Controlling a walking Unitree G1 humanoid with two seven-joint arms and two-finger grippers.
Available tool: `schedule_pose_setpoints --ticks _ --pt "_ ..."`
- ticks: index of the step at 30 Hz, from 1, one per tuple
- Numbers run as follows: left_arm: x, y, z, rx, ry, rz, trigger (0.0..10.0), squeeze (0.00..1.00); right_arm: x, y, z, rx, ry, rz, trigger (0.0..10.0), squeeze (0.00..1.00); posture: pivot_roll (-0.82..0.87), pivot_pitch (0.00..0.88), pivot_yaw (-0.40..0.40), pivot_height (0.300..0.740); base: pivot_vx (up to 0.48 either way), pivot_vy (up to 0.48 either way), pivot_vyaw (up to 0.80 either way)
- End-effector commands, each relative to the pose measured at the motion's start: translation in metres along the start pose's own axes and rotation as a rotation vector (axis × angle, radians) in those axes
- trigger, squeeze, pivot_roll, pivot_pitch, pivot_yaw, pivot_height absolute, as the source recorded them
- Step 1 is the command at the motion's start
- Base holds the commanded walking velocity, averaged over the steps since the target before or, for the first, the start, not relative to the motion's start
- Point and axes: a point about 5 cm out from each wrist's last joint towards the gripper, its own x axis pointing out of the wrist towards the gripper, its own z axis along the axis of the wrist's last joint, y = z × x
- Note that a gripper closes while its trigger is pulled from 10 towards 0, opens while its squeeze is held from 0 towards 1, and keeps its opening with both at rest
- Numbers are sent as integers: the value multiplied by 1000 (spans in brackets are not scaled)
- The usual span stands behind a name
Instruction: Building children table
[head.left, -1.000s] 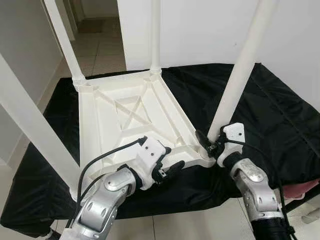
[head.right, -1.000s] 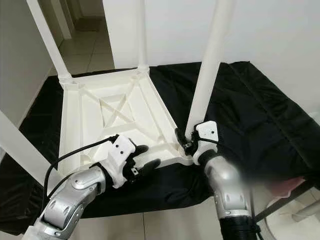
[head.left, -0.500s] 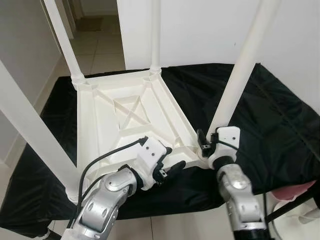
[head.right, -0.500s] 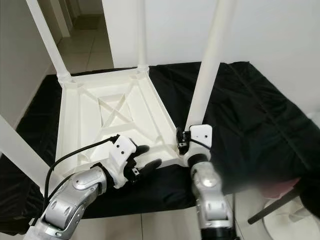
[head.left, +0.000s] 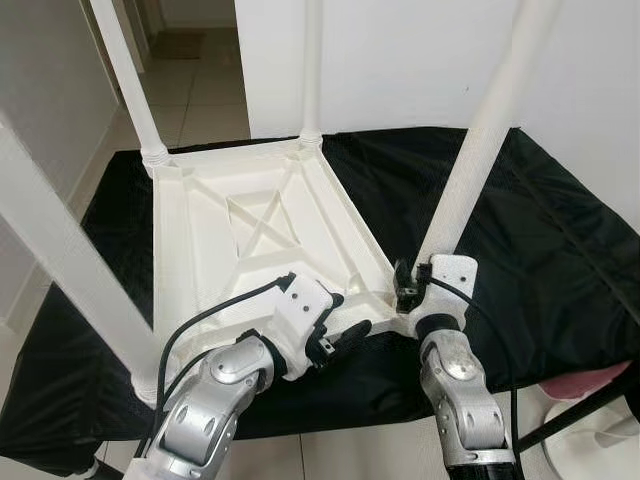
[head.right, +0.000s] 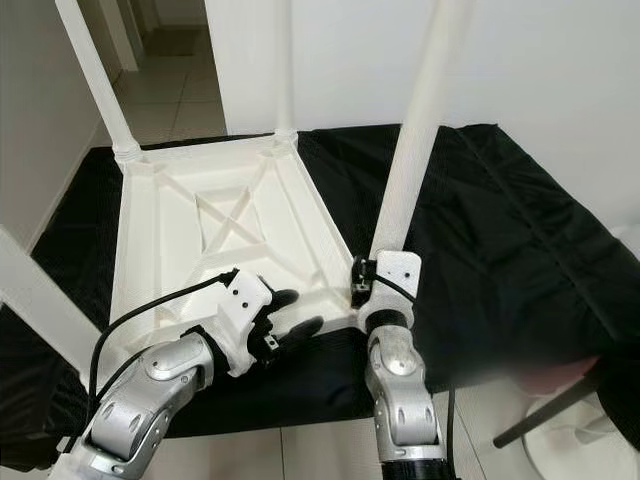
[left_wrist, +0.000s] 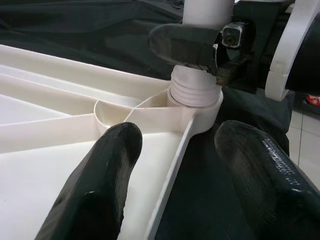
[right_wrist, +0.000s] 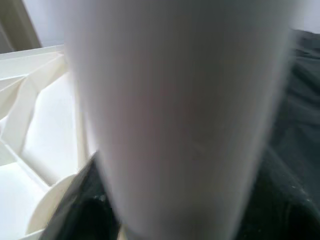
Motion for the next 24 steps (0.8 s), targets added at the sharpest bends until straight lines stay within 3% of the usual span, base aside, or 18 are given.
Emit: schedule_pose_setpoints --ticks 1,4,5,14,16,24 --pt "-1 5 -3 12 15 45 10000 0 0 0 0 11 4 29 10000 1000 -57 0 -4 740 0 0 0" --pt "-1 6 -3 13 15 46 10000 0 1 -3 1 4 -6 59 10000 1000 -56 0 -5 740 0 0 0" --pt "-2 6 -3 13 15 47 10000 0 1 -8 1 -6 -13 113 10000 0 -54 0 -7 740 0 0 0" --pt "-2 7 -4 20 19 51 10000 0 3 -23 0 -39 -16 362 10000 0 -54 0 -3 740 0 0 0" --pt "-2 8 -4 23 20 50 10000 0 8 -29 1 -91 -20 498 10000 0 -50 0 -1 740 0 0 0" --pt "-2 8 -4 25 23 48 10000 0 17 -37 4 -162 -10 636 10000 0 -49 0 5 740 0 0 0"
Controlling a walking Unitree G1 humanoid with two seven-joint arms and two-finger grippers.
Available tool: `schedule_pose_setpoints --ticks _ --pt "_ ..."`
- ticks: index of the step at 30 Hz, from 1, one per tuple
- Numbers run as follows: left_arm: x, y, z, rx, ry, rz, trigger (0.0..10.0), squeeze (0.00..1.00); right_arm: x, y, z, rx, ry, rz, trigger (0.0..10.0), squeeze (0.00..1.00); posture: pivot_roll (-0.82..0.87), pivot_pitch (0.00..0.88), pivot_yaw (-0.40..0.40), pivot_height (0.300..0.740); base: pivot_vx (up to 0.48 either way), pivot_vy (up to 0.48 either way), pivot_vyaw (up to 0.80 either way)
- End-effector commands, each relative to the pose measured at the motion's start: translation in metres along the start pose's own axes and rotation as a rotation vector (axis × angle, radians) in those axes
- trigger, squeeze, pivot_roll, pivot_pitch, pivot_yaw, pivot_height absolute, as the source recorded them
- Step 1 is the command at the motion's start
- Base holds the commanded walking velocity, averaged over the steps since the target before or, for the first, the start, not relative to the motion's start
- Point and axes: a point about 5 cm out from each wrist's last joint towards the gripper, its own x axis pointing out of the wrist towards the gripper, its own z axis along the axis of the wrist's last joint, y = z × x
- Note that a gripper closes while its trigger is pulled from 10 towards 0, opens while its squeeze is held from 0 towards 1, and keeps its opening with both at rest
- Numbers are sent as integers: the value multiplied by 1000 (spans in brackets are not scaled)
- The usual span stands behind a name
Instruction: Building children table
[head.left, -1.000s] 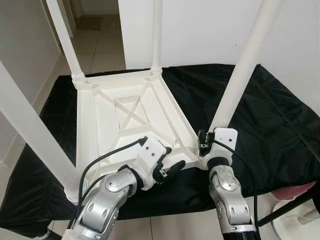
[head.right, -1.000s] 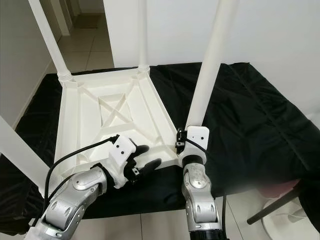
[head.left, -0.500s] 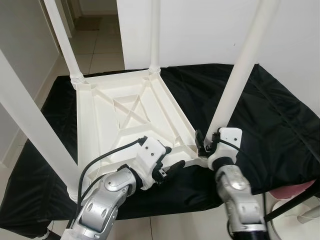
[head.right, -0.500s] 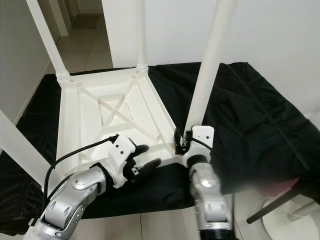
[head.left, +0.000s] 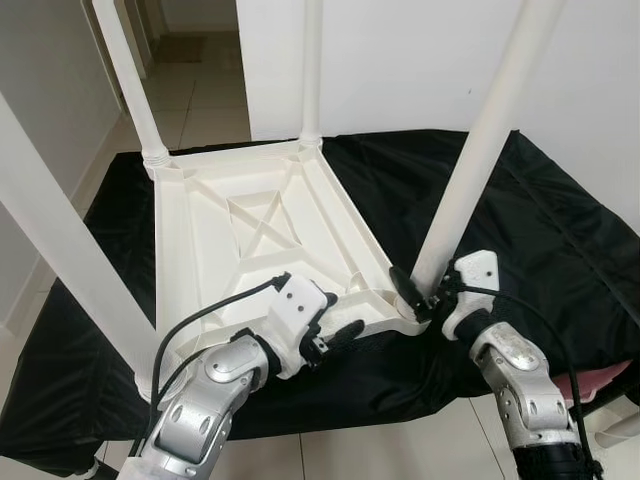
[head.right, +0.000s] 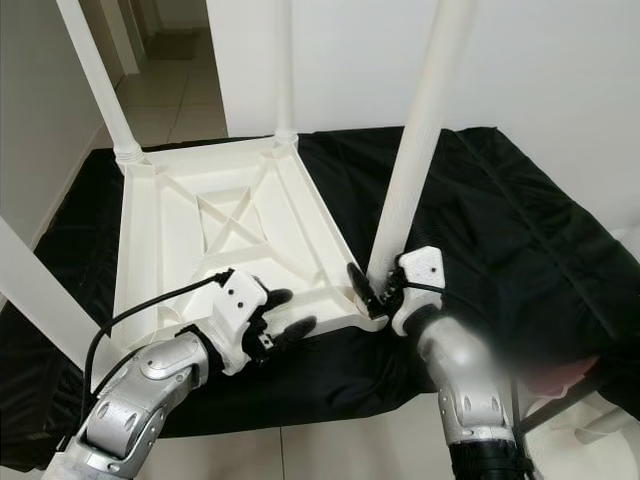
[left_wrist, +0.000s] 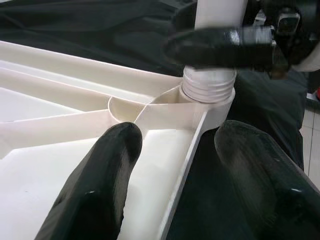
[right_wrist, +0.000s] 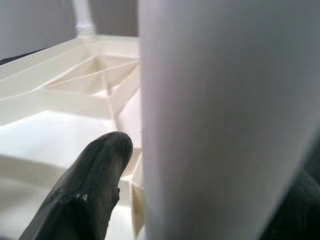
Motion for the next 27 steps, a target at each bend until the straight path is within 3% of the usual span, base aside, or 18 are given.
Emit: schedule_pose_setpoints --ticks 1,2,3,4,5,7,16,17,18,24,27 --pt "1 3 -2 10 15 31 10000 0 2 -2 0 -11 4 48 9216 0 -49 0 5 740 0 0 0" --pt "1 3 -2 11 15 29 10000 0 4 -5 0 -22 16 74 8471 0 -46 0 8 740 0 0 0" --pt "1 3 -2 11 15 29 10000 0 4 -5 0 -22 16 74 8471 0 -46 0 8 740 0 0 0" --pt "1 3 -2 13 14 28 10000 0 5 -7 -1 -33 26 94 4431 0 -46 0 8 740 0 0 0" --pt "1 3 -2 13 14 28 10000 0 5 -7 -1 -33 26 94 4431 0 -46 0 8 740 0 0 0" --pt "2 4 -1 14 12 29 10000 0 6 -9 -2 -51 40 124 0 0 -46 0 8 740 0 0 0" --pt "1 4 -1 15 11 30 10000 0 2 -12 -9 -29 51 170 0 0 -46 0 10 740 0 0 0" --pt "1 4 -1 14 11 28 10000 0 1 -13 -10 -24 52 172 1490 0 -48 0 12 740 0 0 0" --pt "2 4 -1 13 11 28 10000 0 1 -13 -11 -17 55 166 10000 0 -49 0 12 740 0 0 0" --pt "2 4 -1 12 11 27 10000 0 1 -14 -9 21 27 120 10000 0 -50 0 12 740 0 0 0" --pt "2 4 -2 8 9 31 10000 0 0 -14 -8 82 -7 41 10000 0 -52 0 11 740 0 0 0"
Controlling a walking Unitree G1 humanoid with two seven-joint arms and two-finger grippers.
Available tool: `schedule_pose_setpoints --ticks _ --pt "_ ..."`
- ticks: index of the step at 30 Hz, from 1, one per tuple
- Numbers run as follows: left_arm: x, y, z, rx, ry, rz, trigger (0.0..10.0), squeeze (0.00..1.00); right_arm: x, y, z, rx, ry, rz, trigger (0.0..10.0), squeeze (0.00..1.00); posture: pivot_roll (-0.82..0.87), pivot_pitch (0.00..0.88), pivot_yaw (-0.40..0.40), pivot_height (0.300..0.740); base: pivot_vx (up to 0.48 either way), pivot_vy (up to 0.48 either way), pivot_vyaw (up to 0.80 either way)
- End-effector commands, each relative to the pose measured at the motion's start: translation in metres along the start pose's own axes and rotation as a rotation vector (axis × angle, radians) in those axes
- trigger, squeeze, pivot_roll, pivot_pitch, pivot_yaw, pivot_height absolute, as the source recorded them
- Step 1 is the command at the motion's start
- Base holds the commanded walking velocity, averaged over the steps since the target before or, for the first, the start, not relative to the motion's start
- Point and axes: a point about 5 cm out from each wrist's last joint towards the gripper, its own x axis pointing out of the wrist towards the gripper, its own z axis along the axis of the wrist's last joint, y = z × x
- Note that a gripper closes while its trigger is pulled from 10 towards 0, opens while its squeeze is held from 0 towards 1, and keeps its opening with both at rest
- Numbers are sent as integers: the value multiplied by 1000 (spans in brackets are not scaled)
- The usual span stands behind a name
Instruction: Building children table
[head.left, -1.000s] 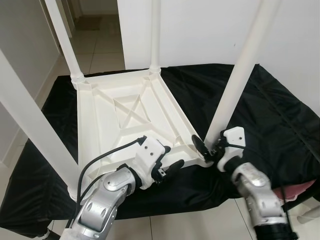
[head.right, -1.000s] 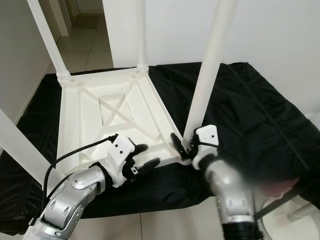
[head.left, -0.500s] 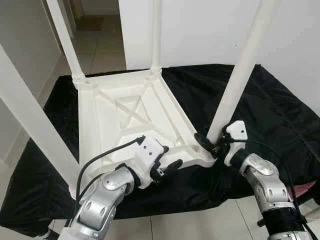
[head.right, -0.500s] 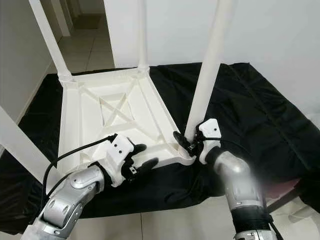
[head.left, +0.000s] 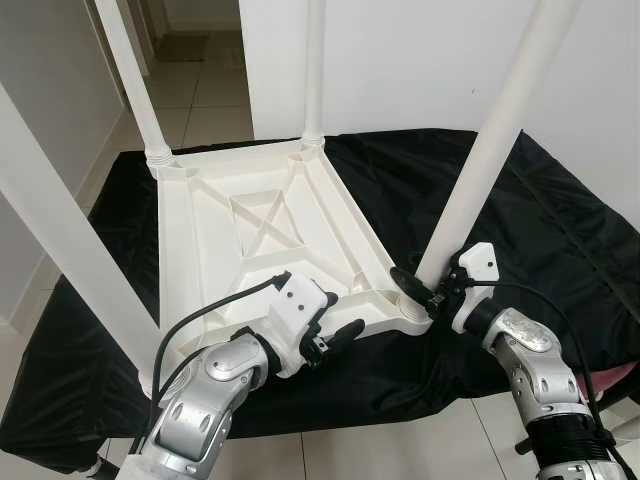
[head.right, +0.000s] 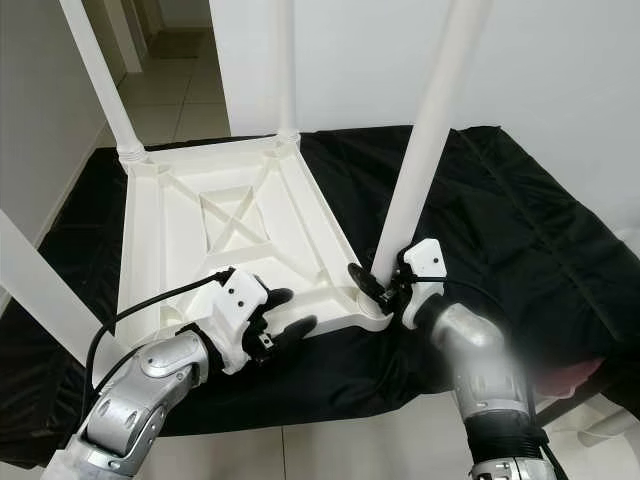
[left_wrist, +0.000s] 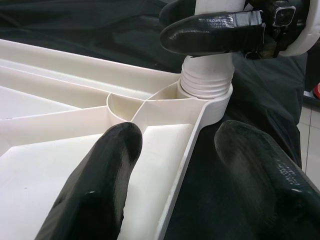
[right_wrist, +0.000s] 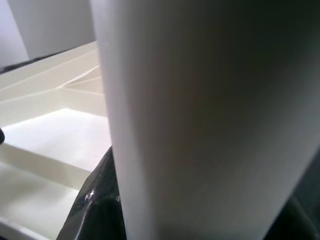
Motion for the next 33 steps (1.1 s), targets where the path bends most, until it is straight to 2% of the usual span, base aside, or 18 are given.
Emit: schedule_pose_setpoints --ticks 1,2,3,8,9,11,14,15,19,22,26,27,29,31,33 --pt "1 3 0 7 2 31 10000 0 -2 2 -7 67 0 -39 10000 0 -52 0 11 740 0 0 0" --pt "1 3 0 7 2 31 10000 0 -2 2 -7 67 0 -39 10000 0 -52 0 11 740 0 0 0" --pt "1 2 -1 3 1 35 10000 0 -3 5 -7 73 -16 -106 10000 0 -54 0 7 740 0 0 0" --pt "2 2 -1 2 2 36 10000 0 -3 6 -7 70 -23 -149 10000 0 -56 0 5 740 0 0 0" --pt "3 1 -1 1 0 37 10000 0 -3 4 -6 62 -25 -205 10000 0 -59 0 2 740 0 0 0" --pt "3 1 -1 1 0 37 10000 0 -3 4 -6 62 -25 -205 10000 0 -59 0 2 740 0 0 0" --pt "3 1 -1 -2 -1 39 10000 0 -3 3 -2 42 -31 -263 10000 0 -58 0 0 740 0 0 0" --pt "2 1 -2 -4 -1 41 10000 0 -2 6 2 -4 -31 -329 10000 0 -58 0 0 740 0 0 0" --pt "2 1 -2 -5 -1 42 10000 0 -1 8 4 -28 -28 -353 10000 0 -58 0 0 740 0 0 0" --pt "1 3 -1 -6 -2 46 10000 0 3 23 3 13 -14 -495 10000 0 -57 0 1 740 0 0 0" --pt "1 3 -1 -6 -2 47 10000 0 6 31 1 42 -3 -565 10000 0 -55 0 -1 740 0 0 0" --pt "1 3 -1 -8 -3 52 10000 0 12 45 -3 60 14 -641 10000 0 -54 0 -3 740 0 0 0" --pt "1 3 -1 -8 -3 52 10000 0 12 45 -3 60 14 -641 10000 0 -54 0 -3 740 0 0 0" --pt "2 2 0 -13 -9 55 10000 0 19 57 -5 97 21 -672 10000 0 -51 0 -4 740 0 0 0" --pt "3 2 0 -15 -11 56 10000 0 23 62 -5 117 24 -677 10000 0 -48 0 -4 740 0 0 0"
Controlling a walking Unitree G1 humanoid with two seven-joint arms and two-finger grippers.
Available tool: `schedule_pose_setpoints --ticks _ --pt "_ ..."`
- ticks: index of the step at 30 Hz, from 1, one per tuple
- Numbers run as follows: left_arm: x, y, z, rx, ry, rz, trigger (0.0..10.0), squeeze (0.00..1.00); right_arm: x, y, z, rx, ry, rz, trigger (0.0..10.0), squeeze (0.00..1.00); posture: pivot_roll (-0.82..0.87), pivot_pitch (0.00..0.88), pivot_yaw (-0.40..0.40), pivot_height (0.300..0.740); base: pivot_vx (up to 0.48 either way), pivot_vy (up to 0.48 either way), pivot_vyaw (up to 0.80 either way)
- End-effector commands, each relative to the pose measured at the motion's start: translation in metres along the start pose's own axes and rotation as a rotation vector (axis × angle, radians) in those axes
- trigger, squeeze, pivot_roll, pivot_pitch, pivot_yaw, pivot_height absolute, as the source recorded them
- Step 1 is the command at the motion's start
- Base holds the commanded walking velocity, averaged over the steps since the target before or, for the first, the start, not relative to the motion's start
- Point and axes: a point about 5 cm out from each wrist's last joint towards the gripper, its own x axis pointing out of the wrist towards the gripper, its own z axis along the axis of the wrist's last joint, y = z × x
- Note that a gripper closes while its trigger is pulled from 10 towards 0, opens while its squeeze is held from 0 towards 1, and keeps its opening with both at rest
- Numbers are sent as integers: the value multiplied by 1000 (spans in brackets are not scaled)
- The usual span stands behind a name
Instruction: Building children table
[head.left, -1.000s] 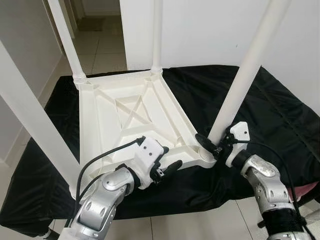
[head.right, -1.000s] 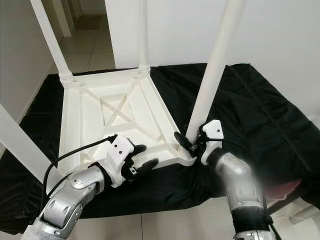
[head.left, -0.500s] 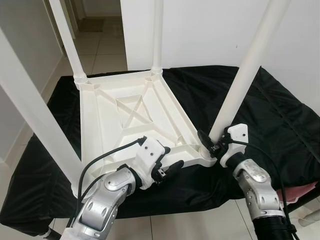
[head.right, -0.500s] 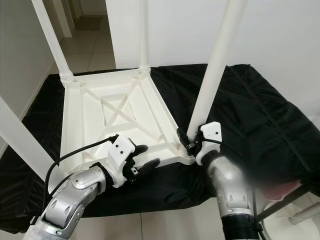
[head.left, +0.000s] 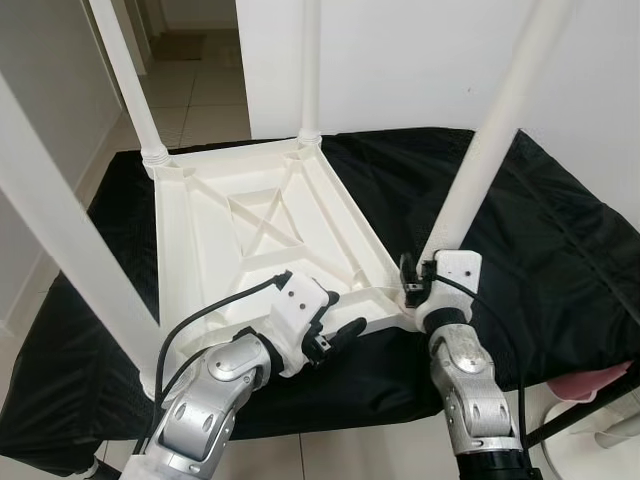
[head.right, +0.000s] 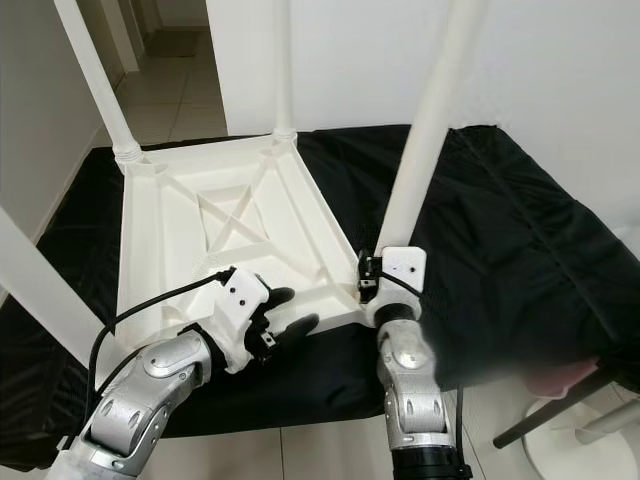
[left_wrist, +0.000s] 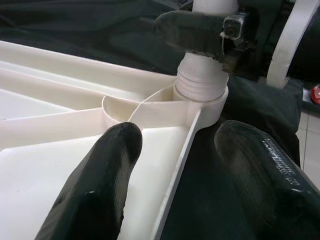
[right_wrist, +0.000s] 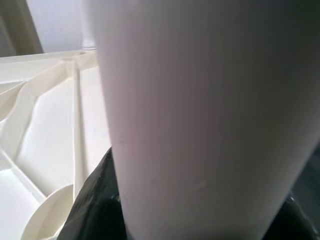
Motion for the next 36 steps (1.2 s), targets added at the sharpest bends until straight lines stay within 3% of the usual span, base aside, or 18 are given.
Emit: schedule_pose_setpoints --ticks 1,8,9,10,11,16,18,19,21,22,24,27,35,36 --pt "0 4 0 2 3 57 10000 0 -4 13 -9 28 62 9 10000 0 -49 0 -4 740 0 0 0" --pt "-1 3 -1 1 5 54 10000 0 -4 14 -6 58 64 8 10000 16 -48 1 1 740 0 0 0" --pt "-1 3 -1 1 6 53 10000 0 -3 13 -5 59 58 15 10000 471 -50 3 6 740 0 0 0" --pt "-1 3 -1 1 6 53 10000 0 -3 13 -5 59 58 15 10000 471 -50 3 6 740 0 0 0" --pt "-2 4 -1 1 7 53 10000 0 -3 13 -4 58 53 21 10000 1000 -50 3 6 740 0 0 0" --pt "-3 4 -1 3 8 48 10000 0 -5 10 1 66 8 99 10000 1000 -54 3 11 740 0 0 0" --pt "-2 5 -1 18 10 35 10000 0 -8 4 4 77 -18 192 10000 1000 -70 1 28 740 0 0 0" --pt "-2 5 -1 21 9 27 10000 0 -9 1 5 76 -28 246 10000 467 -70 1 28 740 0 0 0" --pt "-2 5 -1 21 9 27 10000 0 -9 1 5 76 -28 246 10000 467 -70 1 28 740 0 0 0" --pt "-2 5 -1 23 10 23 10000 0 -10 -1 6 84 -30 302 10000 0 -70 1 28 740 0 0 0" --pt "-1 6 -3 42 24 23 10000 0 -12 -7 5 70 -26 409 10000 0 -80 0 43 740 0 0 0" --pt "0 6 -3 52 30 23 10000 0 -13 -13 3 54 -21 465 10000 0 -80 0 43 740 0 0 0" --pt "0 6 -3 52 30 23 10000 0 -13 -13 3 54 -21 465 10000 0 -80 0 43 740 0 0 0" --pt "1 6 -3 49 29 15 10000 0 -6 -23 1 -22 -5 591 10000 0 -83 0 46 740 0 0 0"
